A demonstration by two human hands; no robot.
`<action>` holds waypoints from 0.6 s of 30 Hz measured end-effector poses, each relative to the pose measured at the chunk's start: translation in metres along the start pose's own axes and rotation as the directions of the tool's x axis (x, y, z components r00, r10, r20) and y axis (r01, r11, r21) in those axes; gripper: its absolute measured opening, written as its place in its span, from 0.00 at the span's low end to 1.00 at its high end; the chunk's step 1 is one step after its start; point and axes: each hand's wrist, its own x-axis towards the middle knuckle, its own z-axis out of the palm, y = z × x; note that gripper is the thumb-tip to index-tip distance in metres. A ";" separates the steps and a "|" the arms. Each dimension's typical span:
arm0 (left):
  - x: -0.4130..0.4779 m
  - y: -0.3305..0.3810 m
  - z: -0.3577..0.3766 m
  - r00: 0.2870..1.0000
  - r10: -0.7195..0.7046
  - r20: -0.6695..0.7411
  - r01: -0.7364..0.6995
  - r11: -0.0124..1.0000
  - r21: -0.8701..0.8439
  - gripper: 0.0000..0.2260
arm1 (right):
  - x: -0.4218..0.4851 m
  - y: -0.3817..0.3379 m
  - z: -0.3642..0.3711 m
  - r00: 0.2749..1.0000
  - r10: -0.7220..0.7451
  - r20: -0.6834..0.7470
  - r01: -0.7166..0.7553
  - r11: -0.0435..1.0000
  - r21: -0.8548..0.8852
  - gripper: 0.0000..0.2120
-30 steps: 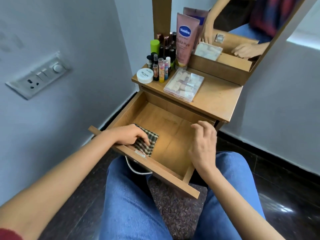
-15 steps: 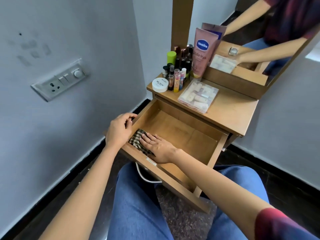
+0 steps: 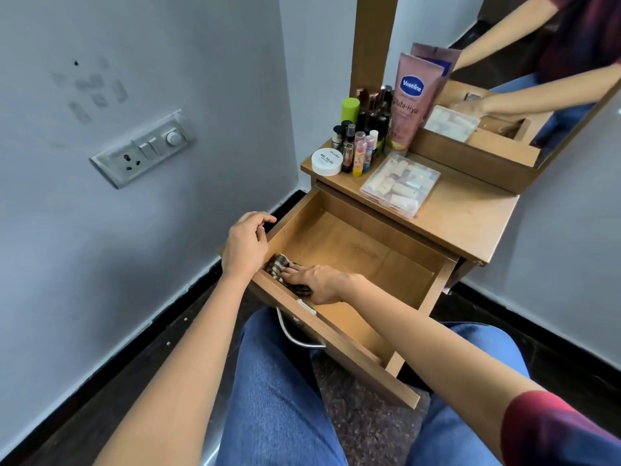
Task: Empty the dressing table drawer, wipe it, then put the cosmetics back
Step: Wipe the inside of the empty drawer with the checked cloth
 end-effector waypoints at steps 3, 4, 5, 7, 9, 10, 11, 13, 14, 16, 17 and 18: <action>-0.002 0.000 0.000 0.999 -0.026 -0.046 0.026 1.000 0.005 0.14 | -0.027 0.003 0.004 0.998 0.035 0.054 -0.035 0.999 -0.004 0.32; -0.002 -0.001 0.001 0.998 -0.037 -0.058 0.037 0.999 0.005 0.14 | -0.037 0.006 0.007 0.997 0.049 0.064 -0.049 0.999 -0.011 0.33; -0.002 -0.001 0.001 0.997 -0.047 -0.069 0.048 0.999 0.007 0.14 | -0.047 0.008 0.011 0.995 0.065 0.072 -0.064 0.998 -0.014 0.33; 0.000 -0.003 0.002 0.994 -0.073 -0.085 0.075 0.997 0.022 0.15 | -0.071 0.006 0.012 0.991 0.092 0.097 -0.090 0.996 -0.028 0.33; 0.001 -0.004 0.001 0.991 -0.094 -0.095 0.100 0.994 0.052 0.15 | -0.097 0.003 0.011 0.985 0.119 0.126 -0.110 0.991 -0.079 0.33; 0.002 -0.004 0.000 0.990 -0.100 -0.099 0.107 0.992 0.068 0.15 | -0.109 0.003 0.011 0.980 0.143 0.139 -0.130 0.987 -0.095 0.34; 0.003 -0.004 -0.001 0.989 -0.107 -0.102 0.116 0.990 0.084 0.14 | -0.118 0.003 0.011 0.976 0.162 0.148 -0.147 0.983 -0.107 0.35; 0.004 -0.003 -0.002 0.985 -0.136 -0.102 0.147 0.983 0.107 0.14 | -0.130 0.003 0.007 0.966 0.184 0.181 -0.156 0.975 -0.156 0.34; 0.004 -0.003 -0.004 0.983 -0.155 -0.103 0.166 0.979 0.115 0.14 | -0.132 0.001 0.003 0.960 0.195 0.202 -0.157 0.969 -0.189 0.32; 0.004 -0.003 -0.006 0.975 -0.193 -0.112 0.208 0.969 0.136 0.15 | -0.129 0.000 -0.008 0.944 0.207 0.259 -0.165 0.971 -0.174 0.28; 0.004 -0.003 -0.008 0.970 -0.211 -0.117 0.228 0.961 0.158 0.15 | -0.127 0.001 -0.015 0.930 0.208 0.303 -0.174 0.976 -0.134 0.27; 0.005 -0.004 -0.009 0.966 -0.227 -0.124 0.247 0.951 0.184 0.16 | -0.124 0.003 -0.023 0.914 0.200 0.353 -0.184 0.980 -0.079 0.27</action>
